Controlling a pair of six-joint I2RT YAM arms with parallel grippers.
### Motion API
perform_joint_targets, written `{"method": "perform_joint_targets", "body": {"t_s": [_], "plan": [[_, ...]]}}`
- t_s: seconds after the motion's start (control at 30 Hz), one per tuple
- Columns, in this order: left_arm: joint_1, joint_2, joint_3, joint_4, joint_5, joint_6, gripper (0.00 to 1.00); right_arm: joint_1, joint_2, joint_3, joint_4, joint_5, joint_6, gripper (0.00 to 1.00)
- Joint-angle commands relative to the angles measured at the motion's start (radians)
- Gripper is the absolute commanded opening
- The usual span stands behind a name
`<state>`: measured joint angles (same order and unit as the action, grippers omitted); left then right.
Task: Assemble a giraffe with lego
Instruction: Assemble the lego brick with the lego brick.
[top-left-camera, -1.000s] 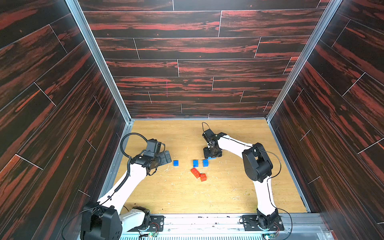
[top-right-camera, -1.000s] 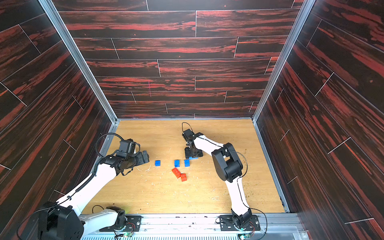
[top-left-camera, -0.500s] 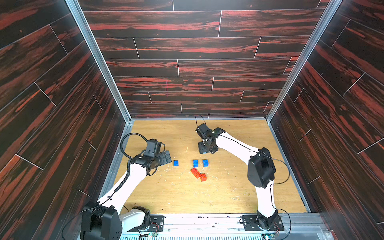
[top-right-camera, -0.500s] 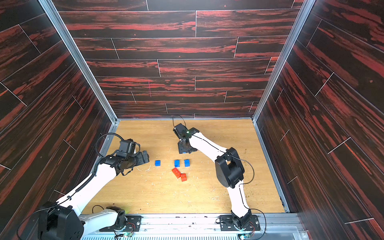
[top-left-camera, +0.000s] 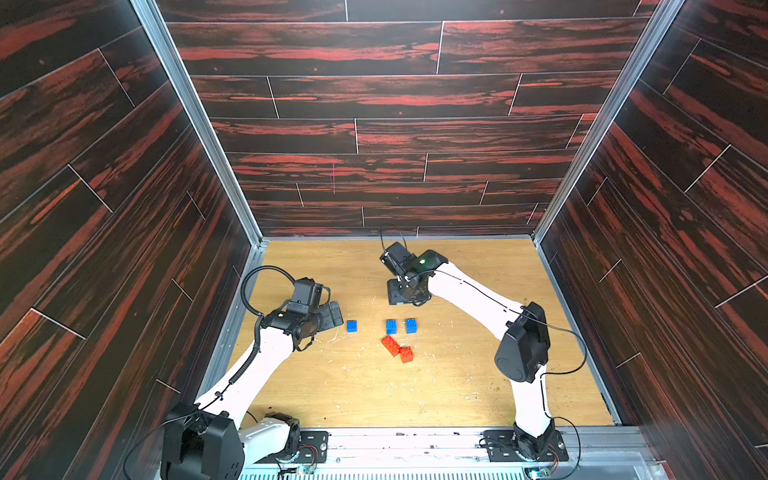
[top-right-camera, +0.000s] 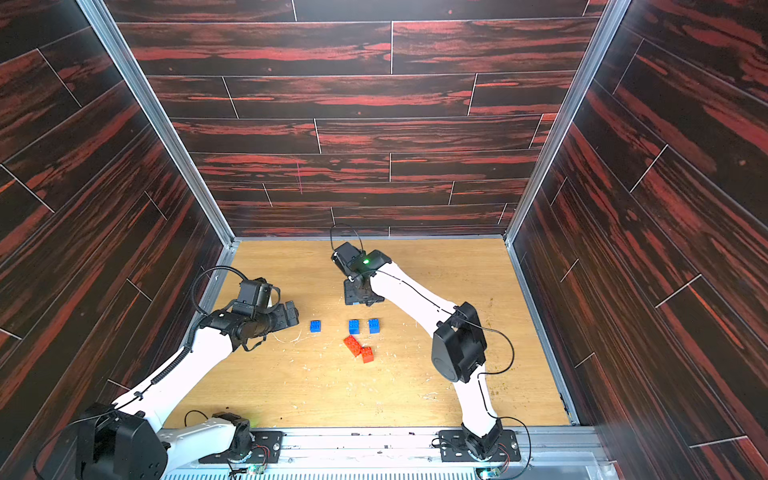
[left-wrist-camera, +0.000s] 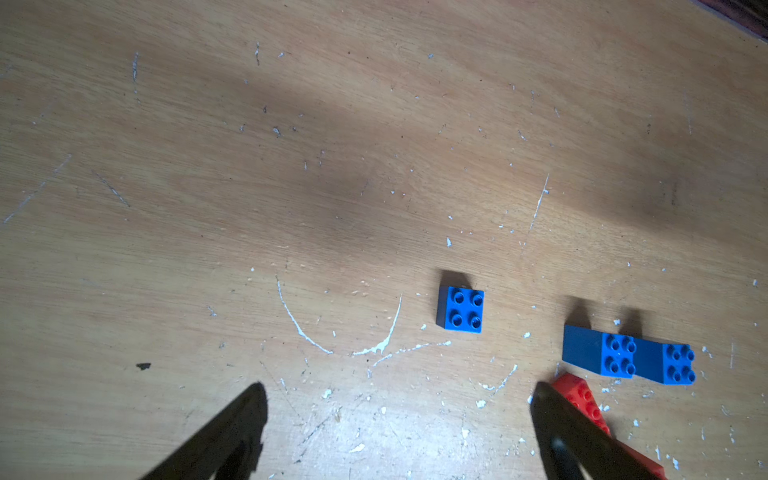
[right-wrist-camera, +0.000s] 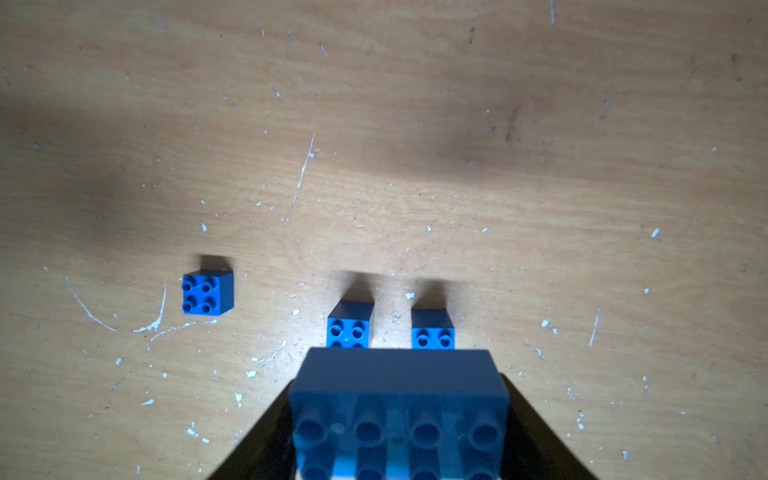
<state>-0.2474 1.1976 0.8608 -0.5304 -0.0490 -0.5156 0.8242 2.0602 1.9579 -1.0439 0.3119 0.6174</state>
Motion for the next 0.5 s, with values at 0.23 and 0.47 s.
{"method": "perform_joint_targets", "body": {"t_s": [0.23, 0.47], "plan": [[-0.003, 0.012, 0.014, -0.01, 0.023, 0.008, 1.0, 0.053, 0.096, -0.013, 0.006, -0.039, 0.067, 0.53], [-0.003, 0.008, 0.015, -0.013, 0.023, 0.008, 1.0, 0.053, 0.103, -0.053, 0.031, -0.042, 0.066, 0.53]]}}
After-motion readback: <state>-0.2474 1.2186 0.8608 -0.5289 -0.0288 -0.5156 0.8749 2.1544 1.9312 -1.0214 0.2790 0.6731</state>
